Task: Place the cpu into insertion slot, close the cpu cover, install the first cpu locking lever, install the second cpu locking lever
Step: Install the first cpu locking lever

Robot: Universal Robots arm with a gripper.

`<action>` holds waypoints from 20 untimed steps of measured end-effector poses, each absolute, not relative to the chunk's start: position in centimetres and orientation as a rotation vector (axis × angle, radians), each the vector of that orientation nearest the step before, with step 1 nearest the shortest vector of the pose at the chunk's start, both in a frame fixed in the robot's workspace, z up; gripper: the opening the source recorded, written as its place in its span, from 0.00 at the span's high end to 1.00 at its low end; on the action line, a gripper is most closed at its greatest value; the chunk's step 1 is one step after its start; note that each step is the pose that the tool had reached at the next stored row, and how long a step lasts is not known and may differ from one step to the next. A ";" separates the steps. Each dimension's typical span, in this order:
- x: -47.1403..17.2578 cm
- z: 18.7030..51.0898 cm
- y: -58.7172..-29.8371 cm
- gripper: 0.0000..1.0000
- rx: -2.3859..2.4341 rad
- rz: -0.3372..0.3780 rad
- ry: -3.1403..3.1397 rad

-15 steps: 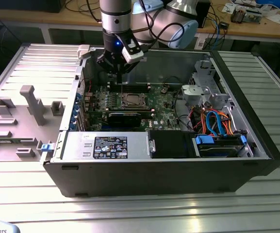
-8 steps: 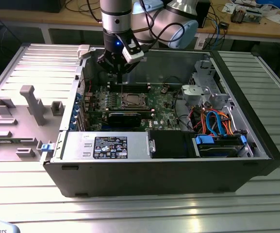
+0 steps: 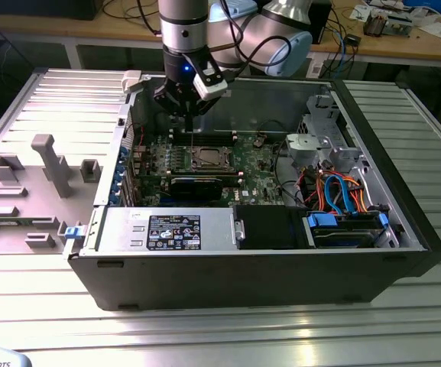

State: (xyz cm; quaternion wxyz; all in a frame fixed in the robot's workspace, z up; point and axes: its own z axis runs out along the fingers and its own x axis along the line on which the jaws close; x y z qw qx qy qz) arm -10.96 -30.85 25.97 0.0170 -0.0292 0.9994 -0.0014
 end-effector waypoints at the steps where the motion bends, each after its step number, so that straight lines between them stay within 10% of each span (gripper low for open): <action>1: -10.9 26.0 -30.8 0.89 -0.091 -0.004 3.106; 20: -10.4 25.9 -30.8 0.89 -0.091 -0.004 3.106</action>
